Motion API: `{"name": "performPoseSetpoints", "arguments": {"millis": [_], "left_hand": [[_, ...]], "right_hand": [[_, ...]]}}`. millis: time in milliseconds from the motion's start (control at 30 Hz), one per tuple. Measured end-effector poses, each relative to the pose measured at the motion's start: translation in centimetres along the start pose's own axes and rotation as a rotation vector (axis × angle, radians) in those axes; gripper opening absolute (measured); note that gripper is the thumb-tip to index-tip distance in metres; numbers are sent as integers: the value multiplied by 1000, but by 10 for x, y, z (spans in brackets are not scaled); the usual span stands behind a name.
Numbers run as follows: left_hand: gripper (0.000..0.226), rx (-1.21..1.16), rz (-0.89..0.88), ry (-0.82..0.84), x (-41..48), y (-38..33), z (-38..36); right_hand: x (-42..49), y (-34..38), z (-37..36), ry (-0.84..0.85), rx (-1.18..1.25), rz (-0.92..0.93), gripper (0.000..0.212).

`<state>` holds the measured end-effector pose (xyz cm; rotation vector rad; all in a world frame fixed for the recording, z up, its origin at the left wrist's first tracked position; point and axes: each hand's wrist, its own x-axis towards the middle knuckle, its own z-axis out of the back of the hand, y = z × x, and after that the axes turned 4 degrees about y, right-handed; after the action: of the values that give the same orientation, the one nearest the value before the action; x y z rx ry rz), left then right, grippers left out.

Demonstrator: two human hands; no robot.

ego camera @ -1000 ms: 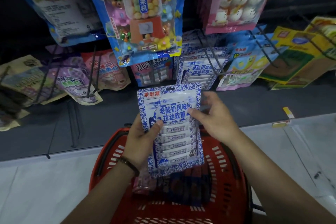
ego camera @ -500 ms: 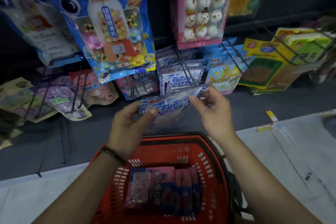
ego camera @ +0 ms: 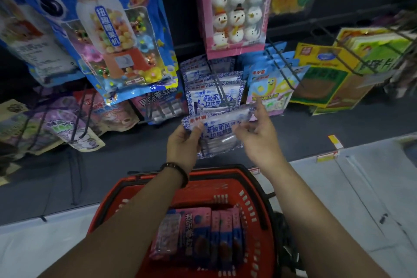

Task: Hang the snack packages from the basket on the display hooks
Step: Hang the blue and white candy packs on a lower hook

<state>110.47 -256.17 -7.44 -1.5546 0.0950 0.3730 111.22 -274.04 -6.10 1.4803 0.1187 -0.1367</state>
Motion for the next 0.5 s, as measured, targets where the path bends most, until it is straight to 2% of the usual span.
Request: {"name": "performPoseSetpoints", "arguments": {"millis": [67,200,300,367,500], "left_hand": [[22,-35,40,-29,11,-2,-8],[27,0,78,-44,27,-4,-15],[23,43,81,-30,36,-5,-18],[20,72,73,-49,38,-5,-19],[32,164,51,-61,38,1,-19]], "right_hand": [[5,-6,2,39,-55,14,102],[10,-11,5,73,-89,64,105],[12,-15,5,94,-140,72,111],[12,-15,3,97,-177,61,112],[11,-14,1,128,-254,23,104]]}}
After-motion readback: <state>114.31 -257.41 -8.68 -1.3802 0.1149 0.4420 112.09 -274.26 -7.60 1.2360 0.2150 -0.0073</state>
